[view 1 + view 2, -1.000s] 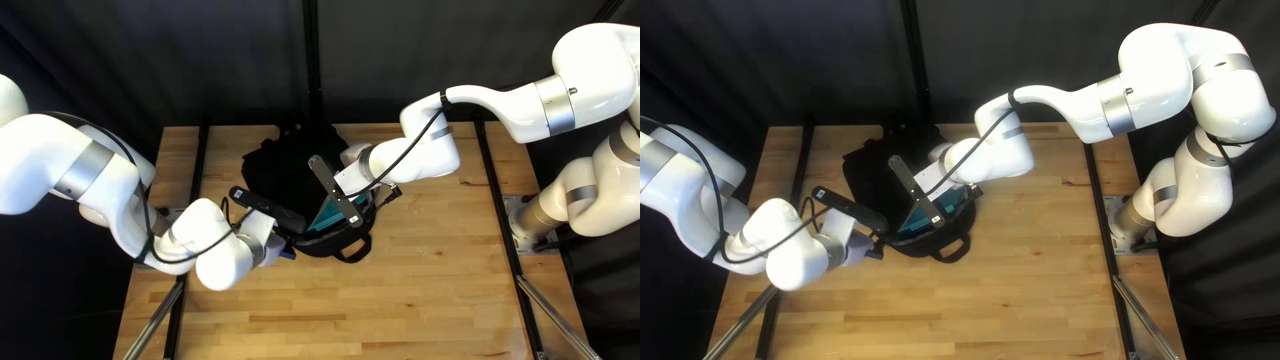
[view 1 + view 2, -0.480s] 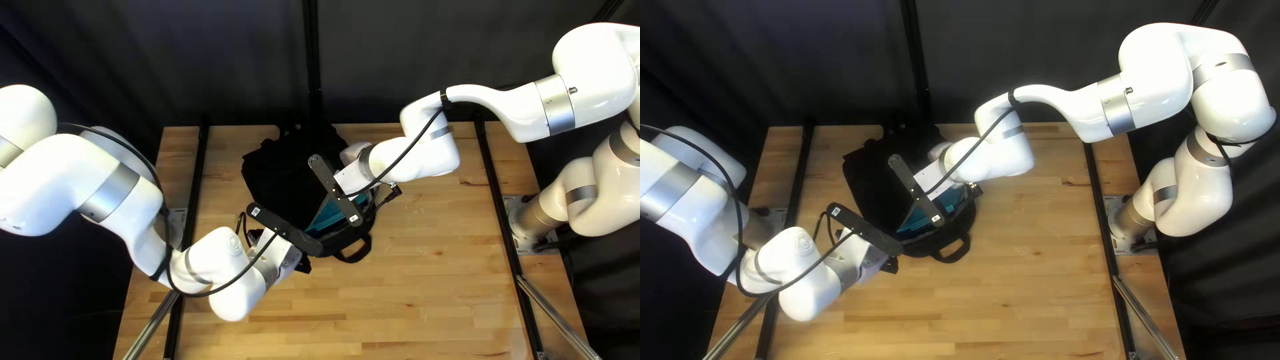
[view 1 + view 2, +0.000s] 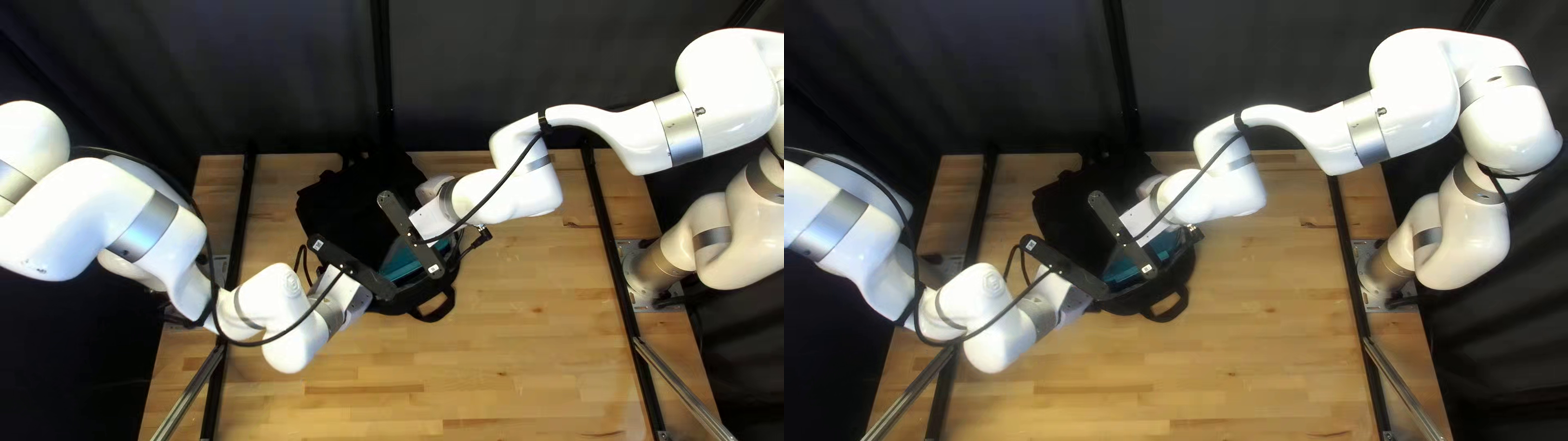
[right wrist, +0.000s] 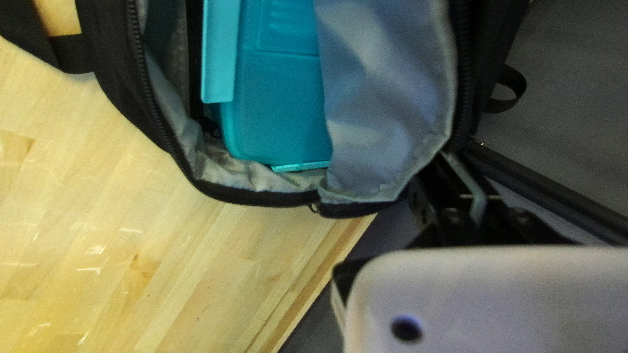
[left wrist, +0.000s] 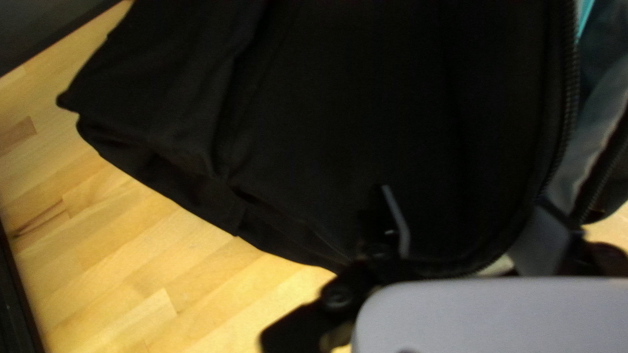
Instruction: Remove a lunch box from a kids backpack
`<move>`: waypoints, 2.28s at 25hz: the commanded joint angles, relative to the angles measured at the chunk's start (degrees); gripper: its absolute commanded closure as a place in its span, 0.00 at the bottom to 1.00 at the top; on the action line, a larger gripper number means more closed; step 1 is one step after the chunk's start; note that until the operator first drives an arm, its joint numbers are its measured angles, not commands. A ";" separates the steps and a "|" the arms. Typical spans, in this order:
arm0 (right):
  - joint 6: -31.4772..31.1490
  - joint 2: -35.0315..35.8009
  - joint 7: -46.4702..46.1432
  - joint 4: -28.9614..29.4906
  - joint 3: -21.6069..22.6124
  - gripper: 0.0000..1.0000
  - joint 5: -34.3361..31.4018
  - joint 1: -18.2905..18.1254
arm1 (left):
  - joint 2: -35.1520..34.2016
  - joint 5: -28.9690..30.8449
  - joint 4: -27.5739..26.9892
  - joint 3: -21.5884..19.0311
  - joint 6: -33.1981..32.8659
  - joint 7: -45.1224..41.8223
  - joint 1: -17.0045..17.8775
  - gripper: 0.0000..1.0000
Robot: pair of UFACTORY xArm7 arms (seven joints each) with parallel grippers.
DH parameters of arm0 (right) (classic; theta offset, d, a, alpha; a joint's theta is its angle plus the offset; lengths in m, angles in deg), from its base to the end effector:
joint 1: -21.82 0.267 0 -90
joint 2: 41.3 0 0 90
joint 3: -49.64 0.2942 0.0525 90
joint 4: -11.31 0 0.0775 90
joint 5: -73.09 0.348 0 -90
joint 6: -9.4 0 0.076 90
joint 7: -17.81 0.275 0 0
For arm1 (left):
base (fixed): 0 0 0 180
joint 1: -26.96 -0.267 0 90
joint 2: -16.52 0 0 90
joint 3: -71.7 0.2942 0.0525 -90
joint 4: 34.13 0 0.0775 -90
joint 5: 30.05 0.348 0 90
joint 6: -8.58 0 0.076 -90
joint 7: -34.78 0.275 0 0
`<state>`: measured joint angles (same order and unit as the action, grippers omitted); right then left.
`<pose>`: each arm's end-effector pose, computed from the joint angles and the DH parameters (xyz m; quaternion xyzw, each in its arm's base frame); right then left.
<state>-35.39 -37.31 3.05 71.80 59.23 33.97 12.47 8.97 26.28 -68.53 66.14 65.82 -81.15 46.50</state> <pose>0.5537 -0.0854 0.2012 0.9032 0.3322 0.0649 0.2639 0.4006 -0.0106 0.1317 -0.8290 -0.4067 -0.3040 0.2345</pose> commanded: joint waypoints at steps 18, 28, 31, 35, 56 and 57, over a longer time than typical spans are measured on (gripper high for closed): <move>5.85 -8.67 4.60 -7.50 3.16 0.00 -6.67 2.28 | -7.49 3.02 1.48 0.55 0.19 -5.17 -1.41 1.00; 10.04 -11.43 13.17 -12.78 5.51 0.00 -15.06 3.33 | -7.22 4.26 -0.10 -1.83 1.81 -18.59 -1.22 1.00; 11.05 -12.94 15.73 -15.10 6.41 0.00 -17.14 3.77 | -6.33 4.96 -1.07 -1.95 1.68 -21.11 -1.46 1.00; 11.60 -11.49 18.33 -14.96 7.45 0.00 -19.26 4.20 | -4.94 6.13 -2.21 -1.60 0.52 -23.38 -1.98 1.00; 16.69 -3.68 23.08 -14.76 5.50 0.00 -26.57 2.14 | -3.32 9.08 -1.60 0.92 -5.54 -27.11 -4.15 1.00; 16.53 -3.79 23.11 -14.89 5.53 0.00 -26.44 2.18 | -3.36 9.13 -1.58 0.97 -5.57 -27.14 -4.20 1.00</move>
<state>-18.70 -40.87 26.09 57.26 64.79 7.35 14.67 5.63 35.31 -70.14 67.00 60.37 -108.24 42.41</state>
